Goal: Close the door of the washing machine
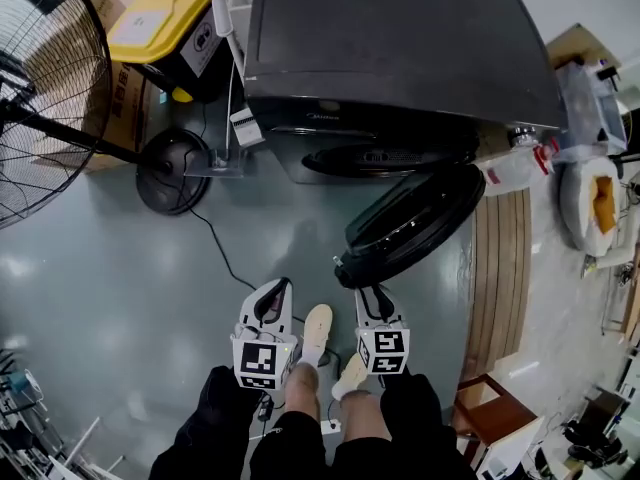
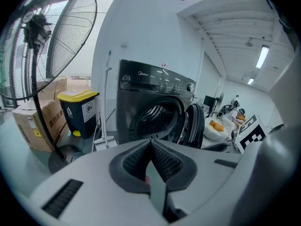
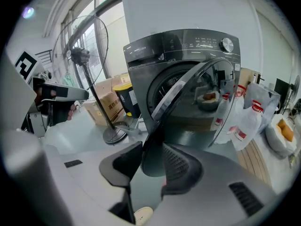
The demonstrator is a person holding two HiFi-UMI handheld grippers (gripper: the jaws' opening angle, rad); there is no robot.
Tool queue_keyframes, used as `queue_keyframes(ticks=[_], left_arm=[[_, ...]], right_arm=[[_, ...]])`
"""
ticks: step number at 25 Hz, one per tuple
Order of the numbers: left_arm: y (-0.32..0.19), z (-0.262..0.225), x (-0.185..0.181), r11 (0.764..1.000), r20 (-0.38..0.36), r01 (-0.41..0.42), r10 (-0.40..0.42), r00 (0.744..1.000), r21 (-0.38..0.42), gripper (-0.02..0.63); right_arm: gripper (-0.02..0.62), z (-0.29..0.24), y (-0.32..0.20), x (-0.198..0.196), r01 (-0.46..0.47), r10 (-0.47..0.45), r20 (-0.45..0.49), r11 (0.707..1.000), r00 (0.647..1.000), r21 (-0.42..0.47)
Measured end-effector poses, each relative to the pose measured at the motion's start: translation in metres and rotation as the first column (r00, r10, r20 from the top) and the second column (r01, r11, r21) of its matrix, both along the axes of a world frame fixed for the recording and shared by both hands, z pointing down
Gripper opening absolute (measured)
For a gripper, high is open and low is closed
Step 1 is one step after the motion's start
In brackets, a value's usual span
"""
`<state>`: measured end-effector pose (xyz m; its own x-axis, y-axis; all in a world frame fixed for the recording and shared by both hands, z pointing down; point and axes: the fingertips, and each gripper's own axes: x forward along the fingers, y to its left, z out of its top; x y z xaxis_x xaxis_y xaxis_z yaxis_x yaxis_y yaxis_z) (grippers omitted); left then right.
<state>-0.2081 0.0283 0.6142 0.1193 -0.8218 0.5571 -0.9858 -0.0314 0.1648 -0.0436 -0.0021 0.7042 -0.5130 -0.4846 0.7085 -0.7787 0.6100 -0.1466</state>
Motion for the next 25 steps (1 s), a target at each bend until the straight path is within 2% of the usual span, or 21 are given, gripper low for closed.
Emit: queue_keyframes(ticks=[7,19,25], left_arm=[[-0.004,0.008,-0.021,0.999,0.005,0.040,-0.040,0.999,-0.011,0.025],[-0.030,0.007,-0.056,0.992,0.022,0.127,-0.127,0.992,0.016,0.025],[-0.040,0.007,-0.071,0.983,0.019,0.183,-0.184,0.983,0.024,0.025]], right_arm=[[0.147,0.001,-0.014,-0.027,0.056,-0.056,0.007,0.998,0.998,0.009],[0.120,0.002,-0.044,-0.068,0.152,-0.153,0.010,0.987,0.988,0.046],[0.048,0.002,-0.066,-0.081,0.165,-0.165,-0.004,0.982,0.986,0.088]])
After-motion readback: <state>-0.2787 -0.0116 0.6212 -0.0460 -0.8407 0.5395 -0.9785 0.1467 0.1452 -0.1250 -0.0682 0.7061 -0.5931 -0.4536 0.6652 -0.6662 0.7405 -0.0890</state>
